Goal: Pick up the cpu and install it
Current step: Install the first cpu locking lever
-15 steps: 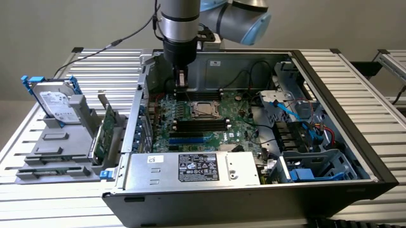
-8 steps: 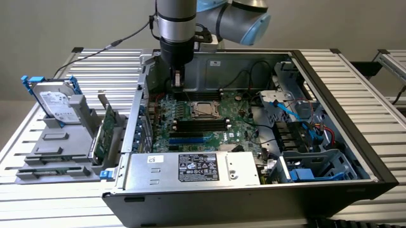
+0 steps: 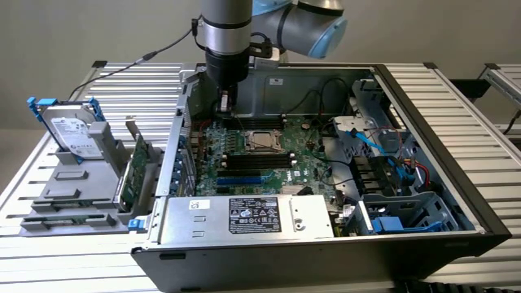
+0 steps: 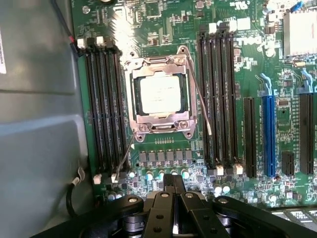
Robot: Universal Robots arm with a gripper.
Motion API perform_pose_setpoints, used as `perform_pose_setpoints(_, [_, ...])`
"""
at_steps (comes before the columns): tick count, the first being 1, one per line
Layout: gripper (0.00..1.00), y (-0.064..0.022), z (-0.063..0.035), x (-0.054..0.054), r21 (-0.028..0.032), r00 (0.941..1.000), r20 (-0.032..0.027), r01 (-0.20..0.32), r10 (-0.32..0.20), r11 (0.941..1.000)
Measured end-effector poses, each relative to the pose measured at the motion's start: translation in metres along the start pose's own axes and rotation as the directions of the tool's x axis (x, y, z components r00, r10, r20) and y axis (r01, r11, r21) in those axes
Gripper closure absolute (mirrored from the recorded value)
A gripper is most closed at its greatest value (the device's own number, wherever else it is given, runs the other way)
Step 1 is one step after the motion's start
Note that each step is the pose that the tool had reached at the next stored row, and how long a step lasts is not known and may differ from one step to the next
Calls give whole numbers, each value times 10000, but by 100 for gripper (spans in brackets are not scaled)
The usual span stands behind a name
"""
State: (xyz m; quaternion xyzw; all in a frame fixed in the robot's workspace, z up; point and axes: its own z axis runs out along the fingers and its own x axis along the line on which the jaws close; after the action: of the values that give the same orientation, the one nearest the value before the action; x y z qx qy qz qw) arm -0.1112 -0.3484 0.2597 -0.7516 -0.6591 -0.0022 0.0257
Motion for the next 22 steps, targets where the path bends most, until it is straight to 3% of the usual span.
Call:
perform_pose_setpoints(5, [89,0,7,0,-32,9960,-34,-897,897,9960])
perform_pose_setpoints(11, [89,0,18,-1,-65,9803,-77,-1975,1974,9803])
perform_pose_setpoints(18, [89,2,46,-2,-99,9487,-133,-3161,3160,9487])
perform_pose_setpoints(22, [89,3,73,-3,-116,9229,-167,-3849,3847,9229])
